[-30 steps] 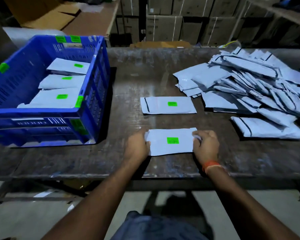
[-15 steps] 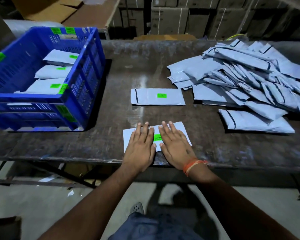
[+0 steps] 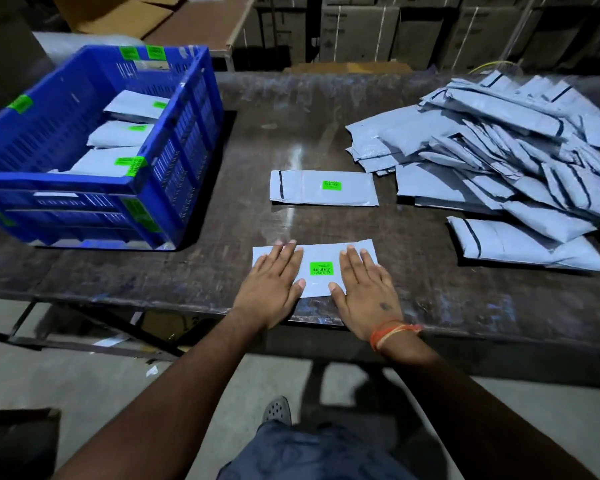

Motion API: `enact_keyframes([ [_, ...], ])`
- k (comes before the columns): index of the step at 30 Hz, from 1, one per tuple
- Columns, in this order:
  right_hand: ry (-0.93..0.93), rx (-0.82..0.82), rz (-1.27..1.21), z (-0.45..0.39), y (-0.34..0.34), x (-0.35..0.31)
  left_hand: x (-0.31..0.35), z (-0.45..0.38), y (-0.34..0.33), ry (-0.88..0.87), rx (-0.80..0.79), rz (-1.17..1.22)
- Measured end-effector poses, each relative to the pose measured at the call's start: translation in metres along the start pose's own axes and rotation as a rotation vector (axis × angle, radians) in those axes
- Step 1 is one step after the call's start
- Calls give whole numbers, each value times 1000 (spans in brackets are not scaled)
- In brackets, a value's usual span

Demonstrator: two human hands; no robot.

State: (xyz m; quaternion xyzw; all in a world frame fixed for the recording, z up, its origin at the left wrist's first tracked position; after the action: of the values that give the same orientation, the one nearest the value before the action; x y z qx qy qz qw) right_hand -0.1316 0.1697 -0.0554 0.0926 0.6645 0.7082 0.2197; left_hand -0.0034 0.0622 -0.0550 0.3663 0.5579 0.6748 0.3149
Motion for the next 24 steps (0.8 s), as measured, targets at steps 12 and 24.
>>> enact_keyframes([
  [12, -119, -54, 22, 4, 1, 31, -60, 17, 1, 229, -8, 42],
  [24, 135, -83, 39, -19, 0, -20, 16, -2, -4, 115, 31, 39],
])
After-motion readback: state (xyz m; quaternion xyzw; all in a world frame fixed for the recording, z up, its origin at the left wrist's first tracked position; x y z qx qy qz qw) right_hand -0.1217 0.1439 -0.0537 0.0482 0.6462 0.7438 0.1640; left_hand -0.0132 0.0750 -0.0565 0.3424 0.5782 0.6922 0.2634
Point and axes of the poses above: each hand's wrist, its own z-axis away from the middle knuckle, its own y-axis out of the back of the hand, x = y × z, the point moved 10 cm from there along -z, towards the middle knuckle, and after that the axes turned 6 degrees about -x, right-handed, at the moved point
